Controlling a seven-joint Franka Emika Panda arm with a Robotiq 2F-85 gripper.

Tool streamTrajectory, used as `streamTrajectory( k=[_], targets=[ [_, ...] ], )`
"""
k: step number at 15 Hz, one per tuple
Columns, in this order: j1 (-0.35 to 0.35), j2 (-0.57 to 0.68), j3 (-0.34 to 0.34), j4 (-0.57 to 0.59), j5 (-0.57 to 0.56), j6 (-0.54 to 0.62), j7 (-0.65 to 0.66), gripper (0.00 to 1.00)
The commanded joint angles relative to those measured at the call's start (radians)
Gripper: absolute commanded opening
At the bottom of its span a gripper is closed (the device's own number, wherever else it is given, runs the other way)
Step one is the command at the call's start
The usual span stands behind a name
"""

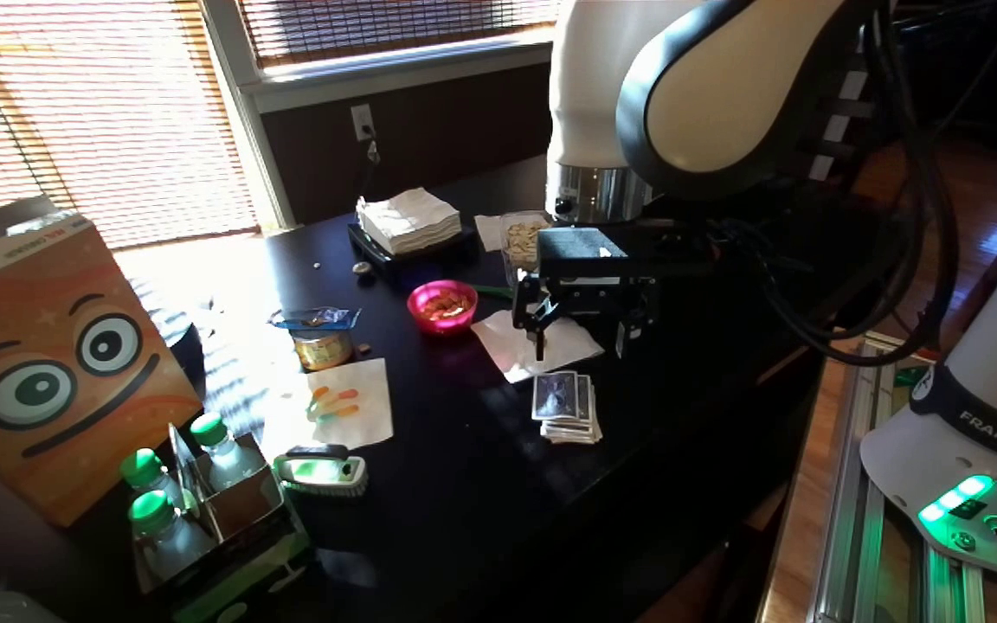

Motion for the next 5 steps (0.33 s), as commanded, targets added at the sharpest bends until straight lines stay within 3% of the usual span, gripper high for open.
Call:
streamTrajectory(
  k=[1,5],
  targets=[
    [-0.023,-0.01,0.023,0.0,0.003,-0.009,-0.001,1.0],
    [-0.026,-0.015,0.024,-0.002,0.001,-0.011,0.0,1.0]
  ],
)
